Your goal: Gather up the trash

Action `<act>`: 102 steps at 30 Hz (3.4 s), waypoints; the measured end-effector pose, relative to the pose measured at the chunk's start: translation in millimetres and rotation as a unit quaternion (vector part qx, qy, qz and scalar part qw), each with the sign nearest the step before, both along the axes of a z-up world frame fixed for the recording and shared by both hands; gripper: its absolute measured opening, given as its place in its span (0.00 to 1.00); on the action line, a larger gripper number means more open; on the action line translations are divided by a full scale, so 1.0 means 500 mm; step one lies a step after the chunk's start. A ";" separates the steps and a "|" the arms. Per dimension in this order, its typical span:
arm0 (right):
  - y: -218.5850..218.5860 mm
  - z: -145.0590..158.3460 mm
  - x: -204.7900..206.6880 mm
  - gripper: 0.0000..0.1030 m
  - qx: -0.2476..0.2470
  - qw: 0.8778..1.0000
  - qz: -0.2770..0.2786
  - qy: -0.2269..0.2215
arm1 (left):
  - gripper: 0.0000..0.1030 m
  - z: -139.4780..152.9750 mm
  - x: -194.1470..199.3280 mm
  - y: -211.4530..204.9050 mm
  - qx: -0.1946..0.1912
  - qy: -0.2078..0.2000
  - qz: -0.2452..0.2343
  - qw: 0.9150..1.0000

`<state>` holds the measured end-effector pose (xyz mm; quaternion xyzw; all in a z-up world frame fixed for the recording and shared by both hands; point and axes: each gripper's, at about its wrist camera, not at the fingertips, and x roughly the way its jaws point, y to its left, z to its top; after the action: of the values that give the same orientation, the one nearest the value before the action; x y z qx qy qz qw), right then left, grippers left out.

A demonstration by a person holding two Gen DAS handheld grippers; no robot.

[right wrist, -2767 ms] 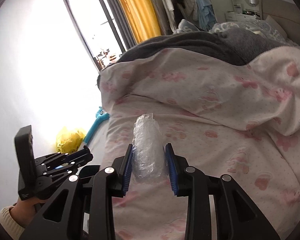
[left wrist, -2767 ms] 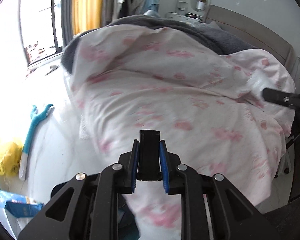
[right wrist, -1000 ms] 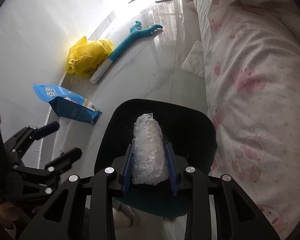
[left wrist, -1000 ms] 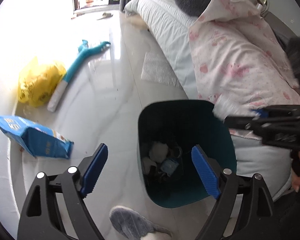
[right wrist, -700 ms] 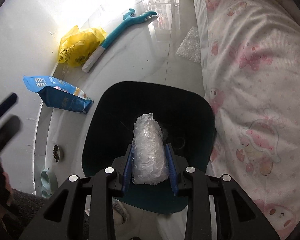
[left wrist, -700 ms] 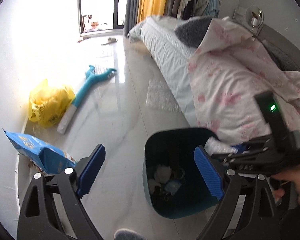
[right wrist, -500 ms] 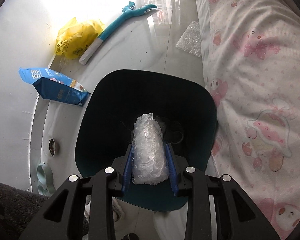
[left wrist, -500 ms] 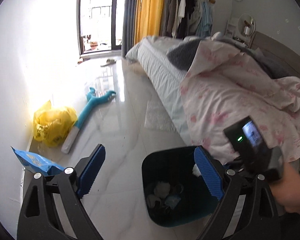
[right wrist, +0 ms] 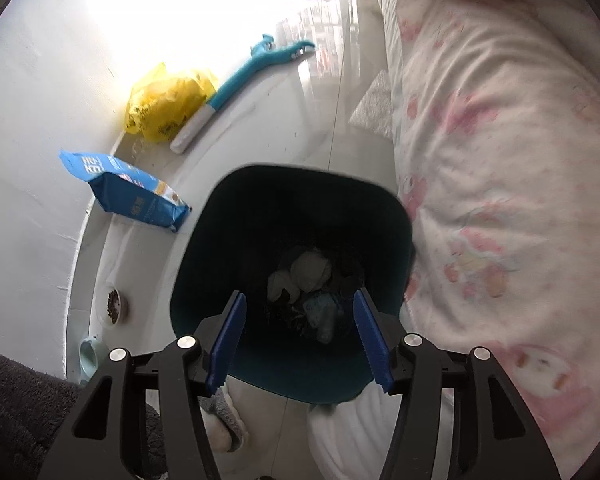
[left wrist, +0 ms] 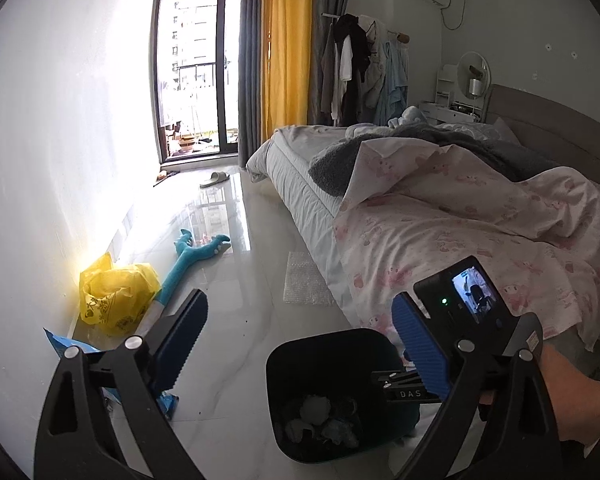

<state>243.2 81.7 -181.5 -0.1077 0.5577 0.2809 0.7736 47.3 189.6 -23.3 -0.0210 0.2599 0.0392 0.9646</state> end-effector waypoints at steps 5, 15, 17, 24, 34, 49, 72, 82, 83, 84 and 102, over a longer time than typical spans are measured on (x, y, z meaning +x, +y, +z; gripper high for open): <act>-0.048 0.111 -0.032 0.67 0.034 0.996 -0.002 -0.079 | 0.94 0.027 -0.012 -0.024 -0.014 -0.009 0.002 1.000; -0.275 0.277 -0.098 0.88 0.092 0.970 -0.060 -0.218 | 0.95 0.061 -0.027 -0.093 -0.028 -0.027 -0.011 0.999; -0.321 0.298 -0.108 0.90 0.088 0.965 -0.068 -0.239 | 0.96 0.073 -0.037 -0.105 -0.029 -0.043 -0.014 0.999; -0.464 0.375 -0.200 0.97 0.092 0.938 -0.115 -0.315 | 0.97 0.084 -0.059 -0.145 -0.022 -0.053 -0.007 0.998; -0.566 0.372 -0.320 0.97 0.089 0.922 -0.141 -0.349 | 0.97 0.070 -0.081 -0.190 0.009 -0.047 -0.015 0.999; -0.577 0.361 -0.344 0.97 0.134 0.919 -0.119 -0.351 | 0.97 0.048 -0.080 -0.213 0.009 -0.044 0.002 0.999; -0.582 0.363 -0.344 0.97 0.152 0.919 -0.115 -0.344 | 0.97 0.039 -0.078 -0.217 0.011 -0.043 -0.003 0.999; -0.584 0.363 -0.341 0.97 0.154 0.919 -0.115 -0.344 | 0.97 0.039 -0.077 -0.220 0.011 -0.043 -0.003 0.999; -0.583 0.363 -0.342 0.97 0.155 0.919 -0.115 -0.343 | 0.97 0.039 -0.076 -0.221 0.011 -0.042 -0.003 0.999; -0.584 0.363 -0.341 0.97 0.154 0.919 -0.115 -0.343 | 0.97 0.039 -0.076 -0.221 0.011 -0.042 -0.003 0.999; -0.580 0.362 -0.343 0.97 0.154 0.919 -0.116 -0.343 | 0.97 0.039 -0.077 -0.221 0.011 -0.042 -0.004 0.999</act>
<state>71.7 -208.3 -0.7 -0.0116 0.2165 0.2170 0.9518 9.0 79.3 -4.0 -0.0107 0.2186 0.0378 0.9750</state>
